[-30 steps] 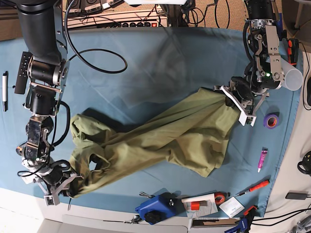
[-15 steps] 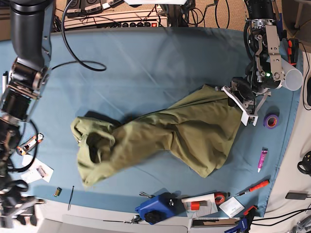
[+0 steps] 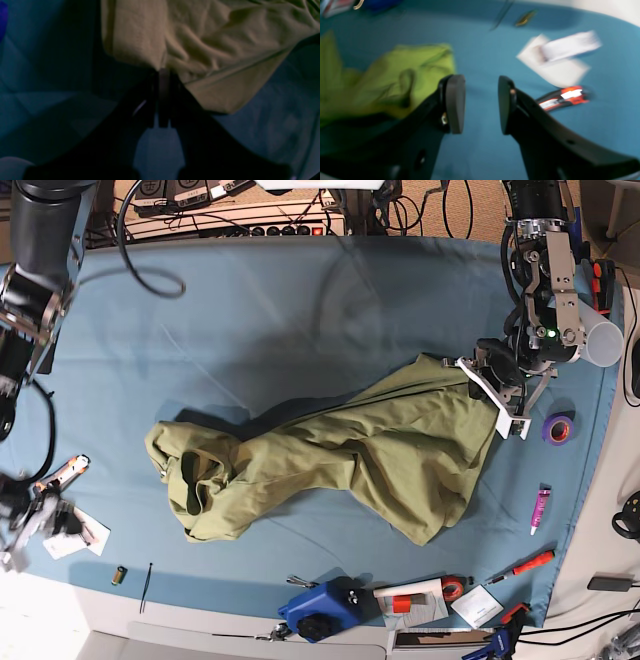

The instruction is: Layout the t-shirt on the table in an organized manner, then fold the t-shirt properly

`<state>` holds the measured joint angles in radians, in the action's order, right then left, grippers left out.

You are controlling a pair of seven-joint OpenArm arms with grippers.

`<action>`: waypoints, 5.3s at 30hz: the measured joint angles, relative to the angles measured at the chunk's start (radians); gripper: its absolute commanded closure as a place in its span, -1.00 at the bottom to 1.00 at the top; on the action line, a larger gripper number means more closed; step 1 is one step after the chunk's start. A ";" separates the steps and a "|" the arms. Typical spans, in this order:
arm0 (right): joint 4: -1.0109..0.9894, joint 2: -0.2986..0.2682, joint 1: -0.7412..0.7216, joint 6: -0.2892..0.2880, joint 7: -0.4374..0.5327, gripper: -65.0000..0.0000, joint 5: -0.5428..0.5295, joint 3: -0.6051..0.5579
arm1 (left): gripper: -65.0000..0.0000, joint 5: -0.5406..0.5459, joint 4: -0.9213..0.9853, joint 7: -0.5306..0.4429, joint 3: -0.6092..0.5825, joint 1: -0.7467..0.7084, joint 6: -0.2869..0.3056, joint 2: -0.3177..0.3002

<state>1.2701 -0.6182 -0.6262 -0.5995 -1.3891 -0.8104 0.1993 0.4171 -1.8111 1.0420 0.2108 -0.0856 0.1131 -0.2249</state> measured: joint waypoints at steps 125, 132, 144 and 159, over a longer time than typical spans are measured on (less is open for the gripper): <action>0.053 0.310 0.340 -0.097 0.320 0.34 0.201 0.327 | 0.09 -0.042 -0.055 0.021 -0.005 0.127 -0.060 -0.124; 0.053 0.311 0.341 -0.097 0.320 0.34 0.203 0.327 | 0.09 -0.063 -0.088 -0.060 -0.005 0.145 -0.006 -0.111; 0.053 0.308 0.338 -0.096 0.320 0.35 0.205 0.328 | 0.09 0.068 -0.258 -0.064 0.090 -0.082 -0.001 0.125; 0.053 0.308 0.339 -0.093 0.304 0.35 0.205 0.328 | 0.09 0.115 -0.018 -0.192 0.106 -0.055 -0.026 0.131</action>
<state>1.3231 -0.3099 -0.2874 -0.6930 -1.0847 -0.6056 0.5274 0.5323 -1.8294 0.8501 0.3172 -0.1402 0.0872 -0.0940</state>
